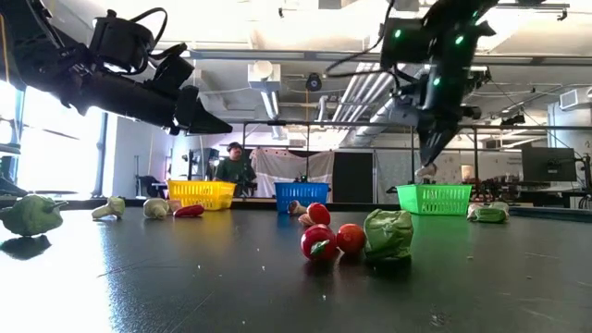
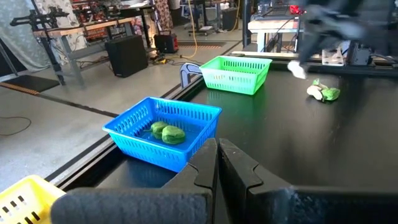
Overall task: Sort produce into baskets
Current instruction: Put the brown mushroom into the green bin
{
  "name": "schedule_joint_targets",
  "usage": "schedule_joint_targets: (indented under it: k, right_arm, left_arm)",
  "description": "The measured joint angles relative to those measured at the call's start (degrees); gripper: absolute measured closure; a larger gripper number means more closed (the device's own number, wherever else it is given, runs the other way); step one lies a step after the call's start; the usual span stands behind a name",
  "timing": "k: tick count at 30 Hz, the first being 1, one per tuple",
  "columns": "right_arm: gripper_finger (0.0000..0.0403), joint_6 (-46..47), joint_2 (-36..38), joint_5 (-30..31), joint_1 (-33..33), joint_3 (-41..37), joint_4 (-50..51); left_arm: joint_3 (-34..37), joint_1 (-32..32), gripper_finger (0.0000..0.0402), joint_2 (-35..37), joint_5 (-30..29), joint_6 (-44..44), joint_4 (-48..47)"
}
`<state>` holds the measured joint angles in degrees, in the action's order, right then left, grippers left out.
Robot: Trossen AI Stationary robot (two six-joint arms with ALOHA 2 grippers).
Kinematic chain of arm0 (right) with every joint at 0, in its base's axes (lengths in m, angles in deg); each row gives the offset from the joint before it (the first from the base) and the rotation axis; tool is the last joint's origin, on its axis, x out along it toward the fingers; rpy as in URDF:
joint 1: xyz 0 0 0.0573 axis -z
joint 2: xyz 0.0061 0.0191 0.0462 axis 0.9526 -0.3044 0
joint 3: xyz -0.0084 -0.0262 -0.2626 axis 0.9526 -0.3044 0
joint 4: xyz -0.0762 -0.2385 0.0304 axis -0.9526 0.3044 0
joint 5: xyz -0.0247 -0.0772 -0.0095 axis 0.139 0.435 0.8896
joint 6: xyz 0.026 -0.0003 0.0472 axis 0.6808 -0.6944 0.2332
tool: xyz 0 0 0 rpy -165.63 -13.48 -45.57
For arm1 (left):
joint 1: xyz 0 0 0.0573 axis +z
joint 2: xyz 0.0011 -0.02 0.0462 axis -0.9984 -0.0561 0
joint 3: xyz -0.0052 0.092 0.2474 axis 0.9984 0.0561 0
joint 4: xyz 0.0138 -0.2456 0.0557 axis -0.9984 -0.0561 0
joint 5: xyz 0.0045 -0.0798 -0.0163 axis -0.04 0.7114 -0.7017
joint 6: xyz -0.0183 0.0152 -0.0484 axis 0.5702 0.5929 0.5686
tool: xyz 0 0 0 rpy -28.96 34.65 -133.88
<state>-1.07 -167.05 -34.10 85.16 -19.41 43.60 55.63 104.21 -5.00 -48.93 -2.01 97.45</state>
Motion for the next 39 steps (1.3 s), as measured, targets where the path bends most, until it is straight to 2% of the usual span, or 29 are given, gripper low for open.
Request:
schedule_joint_targets:
  k: [8,15,20,28,35,39]
  right_arm:
    - [0.0402,-15.5,-0.1,-0.7,16.0,0.0,-6.3]
    - [0.0402,-22.3,-0.1,-1.7,26.5,-0.3,-10.5]
    - [0.0402,-27.5,-0.5,-7.2,32.5,-1.2,-15.4]
    - [0.0402,-32.2,-4.9,-9.5,38.3,-3.3,-24.0]
    - [0.0401,-33.2,-8.4,-9.2,39.7,-3.3,-26.5]
    - [0.0374,-33.1,-8.4,-8.3,39.8,-3.3,-26.8]
  left_arm:
    - [0.0,0.0,0.0401,0.0,0.0,1.3,0.0]
    - [0.0,0.0,0.0401,0.0,0.0,1.3,0.0]
    - [0.0,0.1,0.0401,0.0,0.0,1.3,0.0]
    - [0.0,0.1,0.0401,0.0,0.0,1.3,0.0]
    - [0.0,0.1,0.0401,0.0,0.0,1.3,0.0]
    - [0.0,0.1,0.0401,0.0,0.0,1.3,0.0]
